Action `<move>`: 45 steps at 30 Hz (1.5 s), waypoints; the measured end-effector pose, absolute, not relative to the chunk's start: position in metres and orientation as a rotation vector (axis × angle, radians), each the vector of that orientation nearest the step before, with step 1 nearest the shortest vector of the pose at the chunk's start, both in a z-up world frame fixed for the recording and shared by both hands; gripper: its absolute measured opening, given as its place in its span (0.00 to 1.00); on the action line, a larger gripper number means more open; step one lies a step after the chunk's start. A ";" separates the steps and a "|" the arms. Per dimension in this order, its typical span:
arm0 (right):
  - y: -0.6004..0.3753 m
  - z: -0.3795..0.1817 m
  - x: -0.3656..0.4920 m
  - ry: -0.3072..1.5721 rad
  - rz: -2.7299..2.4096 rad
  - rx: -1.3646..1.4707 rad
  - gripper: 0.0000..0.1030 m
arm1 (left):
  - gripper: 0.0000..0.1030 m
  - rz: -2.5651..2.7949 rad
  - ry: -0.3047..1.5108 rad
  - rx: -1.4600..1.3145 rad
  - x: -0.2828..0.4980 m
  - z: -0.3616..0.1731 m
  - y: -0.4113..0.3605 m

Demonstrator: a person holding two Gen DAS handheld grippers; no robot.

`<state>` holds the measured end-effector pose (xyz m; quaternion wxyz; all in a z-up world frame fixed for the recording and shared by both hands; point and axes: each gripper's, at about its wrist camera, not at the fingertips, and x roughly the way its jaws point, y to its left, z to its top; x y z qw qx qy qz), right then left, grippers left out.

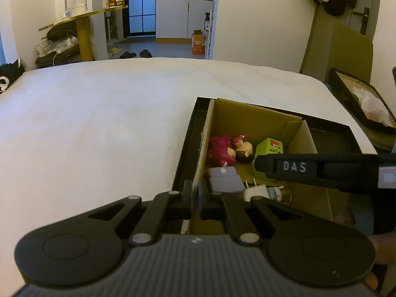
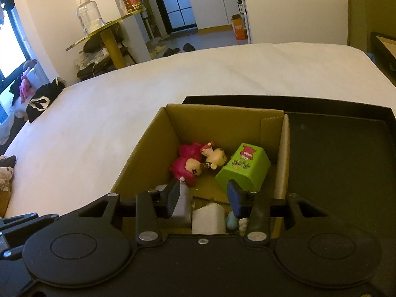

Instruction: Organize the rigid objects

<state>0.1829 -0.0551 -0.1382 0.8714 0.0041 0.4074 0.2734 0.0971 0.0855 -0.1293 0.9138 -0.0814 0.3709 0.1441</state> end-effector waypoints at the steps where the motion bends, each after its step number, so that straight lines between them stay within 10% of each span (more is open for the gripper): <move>1: -0.057 -0.137 0.182 0.858 0.566 0.010 0.42 | 0.03 0.298 0.765 -0.165 0.098 -0.129 0.085; 16: -0.111 -0.108 0.158 0.896 0.463 0.063 0.47 | 0.04 0.269 0.830 -0.238 0.101 -0.119 0.092; 27: -0.133 -0.084 0.144 0.886 0.416 0.094 0.76 | 0.11 0.264 0.911 -0.196 0.099 -0.099 0.077; 45: -0.197 -0.046 0.124 0.852 0.339 0.144 0.98 | 0.69 0.274 0.956 -0.162 0.084 -0.036 0.049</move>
